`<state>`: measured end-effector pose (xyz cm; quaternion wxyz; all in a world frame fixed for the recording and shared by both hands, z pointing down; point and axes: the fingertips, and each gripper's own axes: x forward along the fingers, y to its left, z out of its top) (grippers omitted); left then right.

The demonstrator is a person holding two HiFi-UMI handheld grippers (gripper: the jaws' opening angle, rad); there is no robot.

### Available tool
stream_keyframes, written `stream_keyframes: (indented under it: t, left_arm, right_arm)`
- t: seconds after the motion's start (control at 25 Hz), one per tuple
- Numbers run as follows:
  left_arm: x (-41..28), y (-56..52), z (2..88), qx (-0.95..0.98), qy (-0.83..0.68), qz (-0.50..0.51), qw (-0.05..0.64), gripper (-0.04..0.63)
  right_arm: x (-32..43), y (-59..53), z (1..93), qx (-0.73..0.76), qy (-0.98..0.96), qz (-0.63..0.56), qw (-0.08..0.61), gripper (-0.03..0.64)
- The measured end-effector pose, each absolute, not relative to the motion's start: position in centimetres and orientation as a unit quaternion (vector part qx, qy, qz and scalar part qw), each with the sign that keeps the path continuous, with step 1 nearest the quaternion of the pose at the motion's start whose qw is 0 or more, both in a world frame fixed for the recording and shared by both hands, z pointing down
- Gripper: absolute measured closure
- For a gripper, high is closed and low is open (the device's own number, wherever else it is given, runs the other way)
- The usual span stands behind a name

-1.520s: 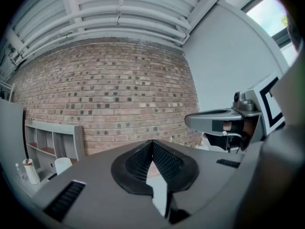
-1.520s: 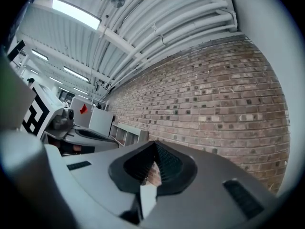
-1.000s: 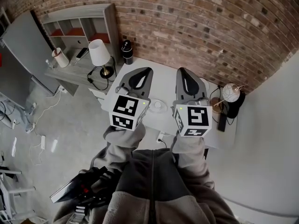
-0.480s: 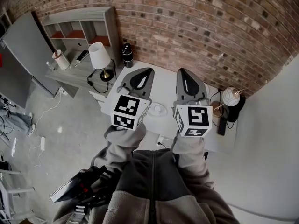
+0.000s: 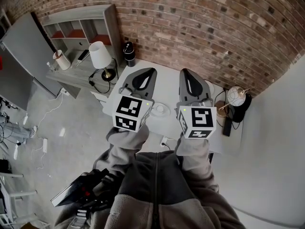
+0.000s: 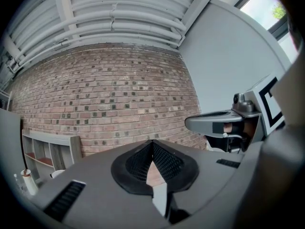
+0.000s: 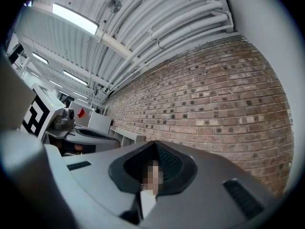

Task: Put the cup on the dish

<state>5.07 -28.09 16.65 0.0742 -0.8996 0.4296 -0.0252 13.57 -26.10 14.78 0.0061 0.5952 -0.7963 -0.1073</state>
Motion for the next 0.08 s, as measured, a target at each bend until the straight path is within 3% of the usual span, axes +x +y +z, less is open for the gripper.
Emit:
stream_keyframes:
  t: [0.08]
  left_arm:
    - [5.37,-28.15,16.76,-0.899,0.430,-0.026,0.074,0.591]
  right_arm:
    - [13.94,-26.16,14.96,0.595,-0.797,-0.106,0.007,0.612]
